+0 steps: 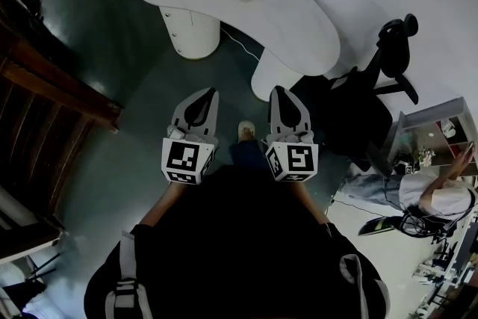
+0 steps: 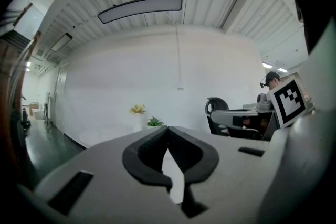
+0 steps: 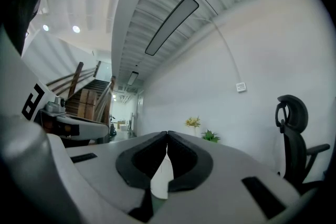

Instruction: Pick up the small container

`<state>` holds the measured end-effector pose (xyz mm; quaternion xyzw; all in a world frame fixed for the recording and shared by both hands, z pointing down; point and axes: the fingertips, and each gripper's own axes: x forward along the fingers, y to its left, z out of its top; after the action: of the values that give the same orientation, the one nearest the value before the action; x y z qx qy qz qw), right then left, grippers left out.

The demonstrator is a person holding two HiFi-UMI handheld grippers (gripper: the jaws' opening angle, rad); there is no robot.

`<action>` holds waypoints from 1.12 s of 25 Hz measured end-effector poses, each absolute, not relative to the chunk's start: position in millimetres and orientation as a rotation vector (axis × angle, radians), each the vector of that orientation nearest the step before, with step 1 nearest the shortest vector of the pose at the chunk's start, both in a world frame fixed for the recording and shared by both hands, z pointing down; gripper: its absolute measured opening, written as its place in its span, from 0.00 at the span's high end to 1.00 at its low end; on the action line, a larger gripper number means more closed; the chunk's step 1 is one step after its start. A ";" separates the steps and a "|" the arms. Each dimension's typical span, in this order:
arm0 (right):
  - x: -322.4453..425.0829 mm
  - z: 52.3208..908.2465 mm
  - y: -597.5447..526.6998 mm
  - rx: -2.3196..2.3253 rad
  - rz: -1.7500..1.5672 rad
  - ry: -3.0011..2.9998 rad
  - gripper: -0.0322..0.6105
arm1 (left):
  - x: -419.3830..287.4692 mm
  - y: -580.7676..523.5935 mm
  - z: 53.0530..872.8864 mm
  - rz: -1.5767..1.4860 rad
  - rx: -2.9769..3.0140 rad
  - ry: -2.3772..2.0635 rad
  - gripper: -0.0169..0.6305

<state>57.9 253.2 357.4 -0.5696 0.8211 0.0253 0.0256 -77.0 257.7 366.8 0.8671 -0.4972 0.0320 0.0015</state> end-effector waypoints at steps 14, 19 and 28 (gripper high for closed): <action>54.8 380.6 129.0 -1.670 0.077 2.654 0.77 | -75.2 154.0 374.4 0.108 2.671 -1.620 0.96; 58.2 393.7 66.8 -1.647 0.046 2.719 0.73 | -68.0 98.7 377.1 0.108 2.641 -1.631 0.96; 68.0 414.1 -38.2 -1.602 -0.013 2.807 0.66 | -62.2 7.1 376.9 0.119 2.606 -1.684 0.96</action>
<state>68.0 -38.2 414.1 -0.4951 0.8676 -0.0040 -0.0453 -62.2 7.1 376.9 0.8391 -0.5423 0.0383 0.0185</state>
